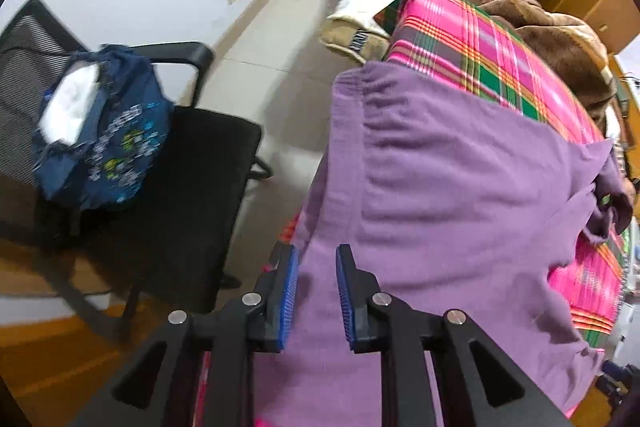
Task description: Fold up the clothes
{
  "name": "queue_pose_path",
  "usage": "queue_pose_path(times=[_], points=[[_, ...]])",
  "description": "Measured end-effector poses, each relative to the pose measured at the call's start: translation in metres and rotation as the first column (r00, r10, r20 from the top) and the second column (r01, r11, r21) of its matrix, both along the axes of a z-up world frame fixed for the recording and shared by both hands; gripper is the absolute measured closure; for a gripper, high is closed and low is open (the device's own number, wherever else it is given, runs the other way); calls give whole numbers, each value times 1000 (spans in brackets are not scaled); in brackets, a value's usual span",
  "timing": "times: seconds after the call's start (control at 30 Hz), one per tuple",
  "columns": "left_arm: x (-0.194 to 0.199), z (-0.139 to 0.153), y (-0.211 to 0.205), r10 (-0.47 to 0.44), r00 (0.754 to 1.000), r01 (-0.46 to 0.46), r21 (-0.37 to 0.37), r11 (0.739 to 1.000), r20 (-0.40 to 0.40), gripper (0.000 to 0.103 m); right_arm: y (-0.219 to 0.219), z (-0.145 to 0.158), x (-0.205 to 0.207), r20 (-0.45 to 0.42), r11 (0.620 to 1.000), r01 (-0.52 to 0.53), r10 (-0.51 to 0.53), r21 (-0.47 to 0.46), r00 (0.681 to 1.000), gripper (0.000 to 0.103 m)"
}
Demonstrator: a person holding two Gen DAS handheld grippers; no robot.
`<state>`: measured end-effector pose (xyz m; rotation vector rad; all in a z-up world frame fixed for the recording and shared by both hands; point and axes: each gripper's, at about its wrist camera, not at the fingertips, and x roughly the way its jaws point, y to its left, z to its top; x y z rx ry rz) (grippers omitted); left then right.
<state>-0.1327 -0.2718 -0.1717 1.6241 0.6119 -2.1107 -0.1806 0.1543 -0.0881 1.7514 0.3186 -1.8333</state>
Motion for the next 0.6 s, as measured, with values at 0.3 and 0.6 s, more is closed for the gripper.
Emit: queue_pose_path(times=[0.3, 0.6], points=[[-29, -25, -21, -139, 987, 147, 116, 982, -75, 79, -81, -4, 23, 24, 999, -25, 24, 40, 999, 58], [-32, -25, -19, -220, 972, 224, 48, 973, -80, 98, -141, -1, 33, 10, 994, -64, 63, 88, 998, 58]])
